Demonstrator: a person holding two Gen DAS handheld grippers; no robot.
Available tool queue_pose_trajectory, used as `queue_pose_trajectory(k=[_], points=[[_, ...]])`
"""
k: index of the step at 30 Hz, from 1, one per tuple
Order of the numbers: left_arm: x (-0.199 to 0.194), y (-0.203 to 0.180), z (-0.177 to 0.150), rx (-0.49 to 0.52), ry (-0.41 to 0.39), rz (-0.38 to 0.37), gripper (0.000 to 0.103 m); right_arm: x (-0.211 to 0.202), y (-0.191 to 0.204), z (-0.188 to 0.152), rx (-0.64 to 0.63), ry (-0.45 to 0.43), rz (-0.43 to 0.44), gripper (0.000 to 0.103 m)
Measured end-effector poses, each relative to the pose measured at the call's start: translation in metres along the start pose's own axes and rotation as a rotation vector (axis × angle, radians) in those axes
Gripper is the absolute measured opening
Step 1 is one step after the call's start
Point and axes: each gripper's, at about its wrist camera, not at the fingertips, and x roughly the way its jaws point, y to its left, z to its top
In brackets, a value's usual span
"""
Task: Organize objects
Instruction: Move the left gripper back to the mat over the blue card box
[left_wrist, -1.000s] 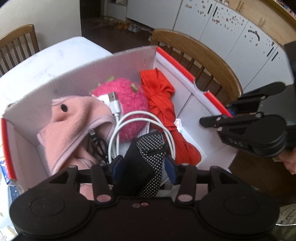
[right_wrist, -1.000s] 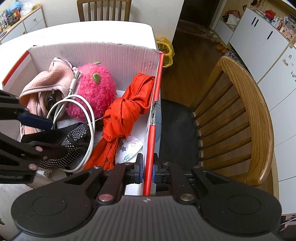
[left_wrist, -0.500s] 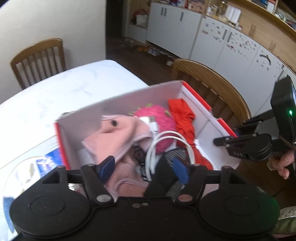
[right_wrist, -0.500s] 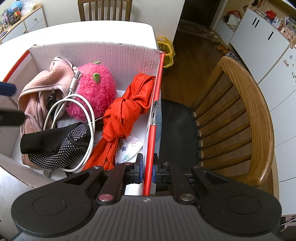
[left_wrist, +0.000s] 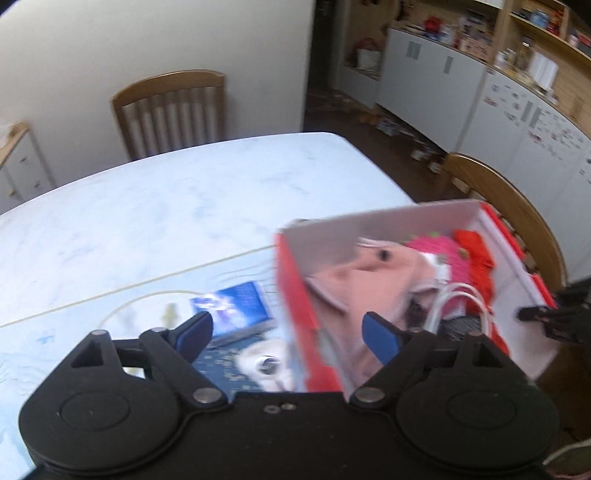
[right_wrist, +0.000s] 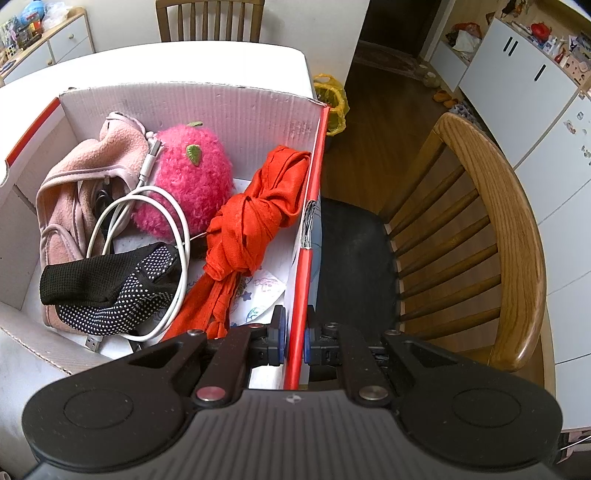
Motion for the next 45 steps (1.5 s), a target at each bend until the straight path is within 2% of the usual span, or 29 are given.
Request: queue_pose_trajectory(k=[3, 10, 18, 27, 31, 38, 45], points=[[0.007, 0.016, 0.001, -0.025, 0.005, 0.049, 0.1, 0.0, -0.001, 0.0, 0.003, 0.006, -0.004, 0.009], [0.038, 0.043, 0.002, -0.105, 0.063, 0.101, 0.102, -0.001, -0.005, 0.0, 0.017, 0.016, -0.014, 0.009], [0.08, 0.065, 0.007, -0.205, 0.134, 0.078, 0.102, 0.0, -0.004, 0.002, 0.025, 0.022, -0.016, 0.009], [0.105, 0.073, 0.01, -0.275, 0.151, 0.06, 0.102, 0.0, -0.007, 0.001, 0.034, 0.032, -0.022, 0.009], [0.117, 0.067, 0.01, -0.273, 0.164, 0.054, 0.102, 0.001, -0.01, 0.001, 0.042, 0.04, -0.026, 0.009], [0.14, 0.066, 0.008, -0.277, 0.2, 0.096, 0.102, 0.001, -0.011, 0.001, 0.049, 0.044, -0.031, 0.009], [0.142, 0.065, 0.005, -0.287, 0.168, 0.097, 0.099, 0.004, -0.014, 0.0, 0.056, 0.047, -0.034, 0.009]])
